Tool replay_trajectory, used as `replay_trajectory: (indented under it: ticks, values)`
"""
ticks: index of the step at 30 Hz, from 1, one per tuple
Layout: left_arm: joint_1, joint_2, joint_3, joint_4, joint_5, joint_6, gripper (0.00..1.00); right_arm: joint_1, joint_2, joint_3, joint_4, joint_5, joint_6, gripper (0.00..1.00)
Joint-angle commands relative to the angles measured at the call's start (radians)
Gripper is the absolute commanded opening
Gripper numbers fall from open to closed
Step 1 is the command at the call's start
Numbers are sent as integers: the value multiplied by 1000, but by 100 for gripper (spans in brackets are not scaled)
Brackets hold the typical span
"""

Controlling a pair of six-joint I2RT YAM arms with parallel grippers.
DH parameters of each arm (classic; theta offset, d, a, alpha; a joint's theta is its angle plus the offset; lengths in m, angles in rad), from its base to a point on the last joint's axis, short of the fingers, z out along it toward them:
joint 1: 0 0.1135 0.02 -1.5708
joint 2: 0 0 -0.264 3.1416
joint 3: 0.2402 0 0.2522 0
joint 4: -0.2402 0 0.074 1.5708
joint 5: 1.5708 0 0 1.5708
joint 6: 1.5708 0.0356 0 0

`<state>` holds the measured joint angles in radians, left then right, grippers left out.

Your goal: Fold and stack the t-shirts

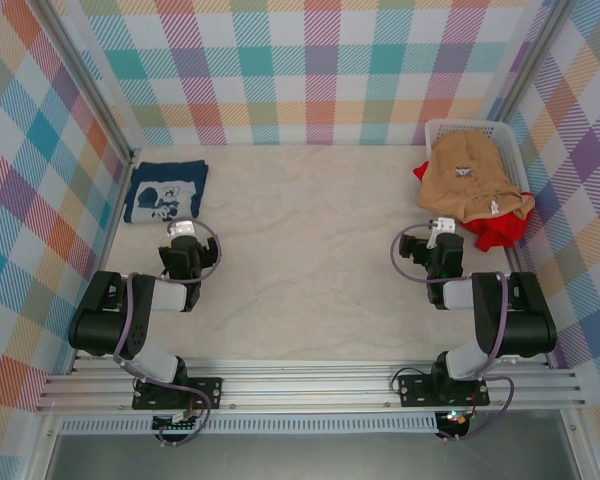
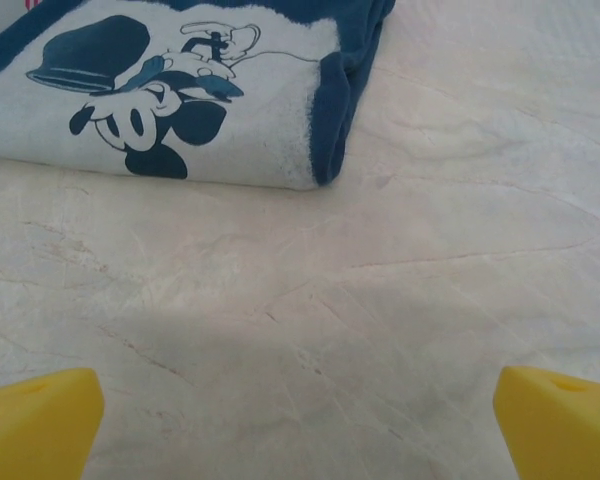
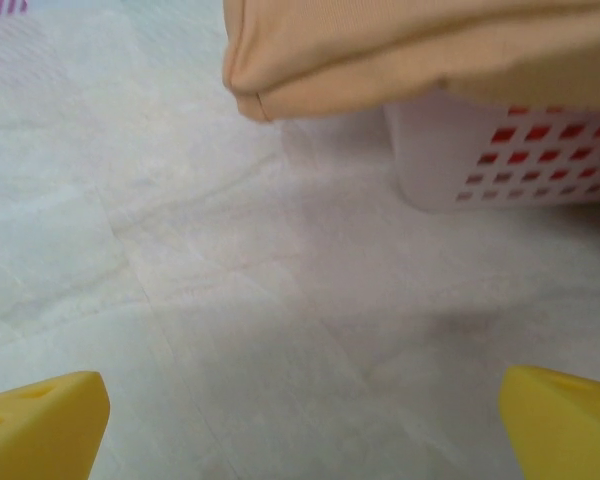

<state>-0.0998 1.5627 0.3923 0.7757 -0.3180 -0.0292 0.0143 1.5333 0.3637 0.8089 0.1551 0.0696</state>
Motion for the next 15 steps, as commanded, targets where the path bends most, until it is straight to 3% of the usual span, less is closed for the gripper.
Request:
replay_trajectory:
  ticks: [1,12,15]
  values:
    - [10,6,4,83,28,4,100,7,1,20,74,-16,-17,100]
    - [5,-3,1,78,27,9,100,9,-1,19,69,-13,-18,100]
    - [5,-2,2,77,27,10,100,9,4,39,40,-80,-45,100]
